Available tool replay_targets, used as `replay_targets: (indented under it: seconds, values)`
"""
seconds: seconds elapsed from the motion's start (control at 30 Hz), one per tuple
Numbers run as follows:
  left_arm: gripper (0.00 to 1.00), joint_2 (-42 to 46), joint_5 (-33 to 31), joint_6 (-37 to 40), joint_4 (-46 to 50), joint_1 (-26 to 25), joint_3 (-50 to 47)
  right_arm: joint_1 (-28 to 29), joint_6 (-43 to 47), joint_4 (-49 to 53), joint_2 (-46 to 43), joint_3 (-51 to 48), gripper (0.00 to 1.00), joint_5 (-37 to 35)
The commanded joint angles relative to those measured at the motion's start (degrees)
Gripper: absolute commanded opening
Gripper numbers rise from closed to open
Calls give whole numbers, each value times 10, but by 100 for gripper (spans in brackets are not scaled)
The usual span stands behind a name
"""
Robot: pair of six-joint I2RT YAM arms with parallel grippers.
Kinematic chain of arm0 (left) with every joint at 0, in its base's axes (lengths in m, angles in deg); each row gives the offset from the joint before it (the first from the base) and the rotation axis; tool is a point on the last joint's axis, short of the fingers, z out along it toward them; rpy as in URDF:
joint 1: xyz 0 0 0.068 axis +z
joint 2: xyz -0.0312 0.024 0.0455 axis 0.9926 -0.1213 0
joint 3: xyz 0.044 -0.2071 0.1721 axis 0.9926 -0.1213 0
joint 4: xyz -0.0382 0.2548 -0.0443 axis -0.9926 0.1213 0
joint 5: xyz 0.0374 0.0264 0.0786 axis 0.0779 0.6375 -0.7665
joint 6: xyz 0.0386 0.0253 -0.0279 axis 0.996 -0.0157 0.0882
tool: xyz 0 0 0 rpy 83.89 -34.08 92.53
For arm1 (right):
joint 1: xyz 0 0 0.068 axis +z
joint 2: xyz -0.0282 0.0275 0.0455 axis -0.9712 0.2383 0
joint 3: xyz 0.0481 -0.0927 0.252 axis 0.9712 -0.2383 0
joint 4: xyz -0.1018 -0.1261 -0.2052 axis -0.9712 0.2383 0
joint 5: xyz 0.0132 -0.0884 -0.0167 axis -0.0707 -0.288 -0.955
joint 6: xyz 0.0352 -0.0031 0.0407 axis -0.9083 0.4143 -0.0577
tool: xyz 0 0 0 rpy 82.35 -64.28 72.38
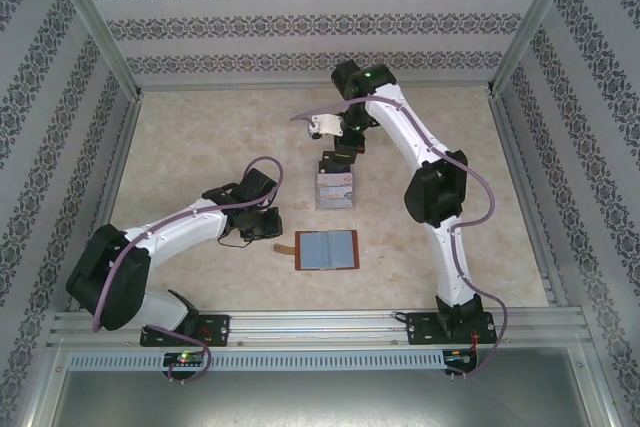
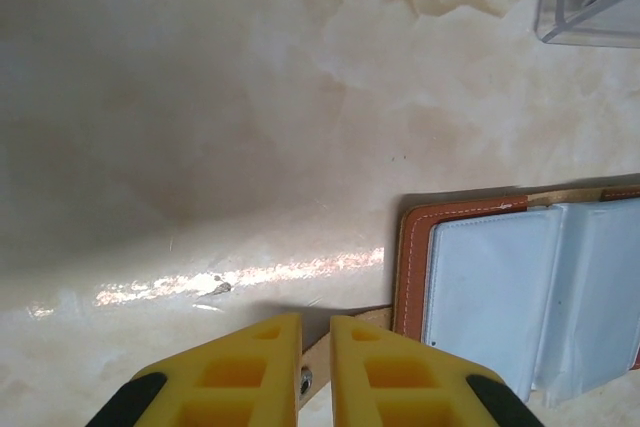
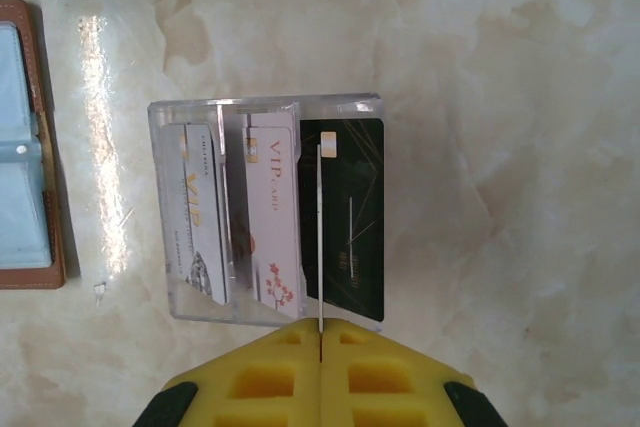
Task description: Take the credit cards out of the card holder
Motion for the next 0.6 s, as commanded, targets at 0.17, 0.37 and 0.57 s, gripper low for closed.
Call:
replay_targets:
  seconds: [0.17,0.37,0.57]
  values:
    - [16,-19,8,-3,6,14,1,-6,34,55,58,65,0,26]
    - [16,-26,11,-2,6,16,3,-4,28,52,80,66,0,46]
    - [16,-30,13,-2,6,18,2,0,22,55,97,65,3,47]
